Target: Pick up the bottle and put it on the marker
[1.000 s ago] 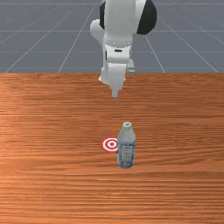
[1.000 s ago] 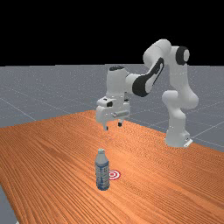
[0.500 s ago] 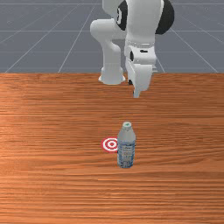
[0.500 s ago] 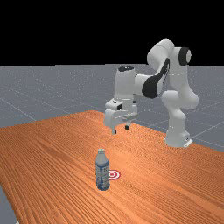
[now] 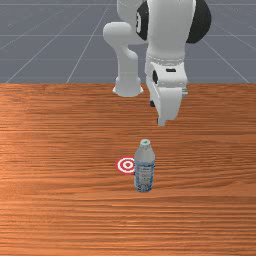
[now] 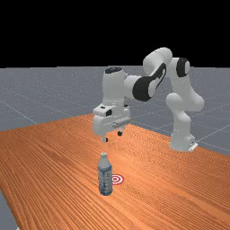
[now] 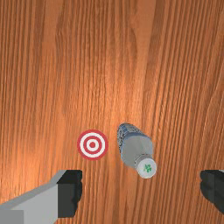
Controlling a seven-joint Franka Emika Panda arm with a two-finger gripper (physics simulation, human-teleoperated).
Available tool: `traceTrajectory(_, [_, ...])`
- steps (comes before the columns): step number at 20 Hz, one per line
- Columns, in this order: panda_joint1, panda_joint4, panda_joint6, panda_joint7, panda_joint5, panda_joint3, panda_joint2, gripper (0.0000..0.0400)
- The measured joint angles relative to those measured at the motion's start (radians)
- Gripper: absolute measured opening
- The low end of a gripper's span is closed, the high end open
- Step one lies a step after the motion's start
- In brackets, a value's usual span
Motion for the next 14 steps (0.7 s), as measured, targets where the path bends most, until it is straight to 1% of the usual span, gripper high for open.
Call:
traceTrajectory(2, [0.001, 0.166, -0.093, -0.008, 0.002, -0.001, 0.096, 0.04])
traceTrajectory(3, [0.014, 0.078, 0.005, 0.017, -0.036, -0.017, 0.056, 0.04])
traceTrajectory(4, [-0.015, 0.057, 0.037, -0.021, 0.028, 0.01, 0.052, 0.04])
traceTrajectory(5, [-0.001, 0.156, -0.063, -0.008, 0.002, -0.001, 0.113, 0.04])
traceTrajectory(6, [-0.001, 0.053, 0.046, 0.0, -0.005, -0.004, 0.069, 0.04])
traceTrajectory(9, [-0.002, 0.042, 0.097, 0.001, -0.005, -0.004, 0.14, 0.04])
traceTrajectory(10, [0.036, 0.065, 0.083, 0.053, -0.076, -0.045, 0.174, 0.04])
traceTrajectory(11, [0.018, 0.044, 0.102, 0.028, -0.041, -0.025, 0.168, 0.04])
traceTrajectory(12, [0.003, 0.008, 0.146, 0.011, -0.015, -0.01, 0.152, 0.04])
traceTrajectory(13, [0.003, 0.031, 0.115, 0.019, -0.01, -0.011, 0.163, 0.04])
traceTrajectory(14, [0.005, 0.031, 0.113, 0.043, -0.005, -0.015, 0.163, 0.04])
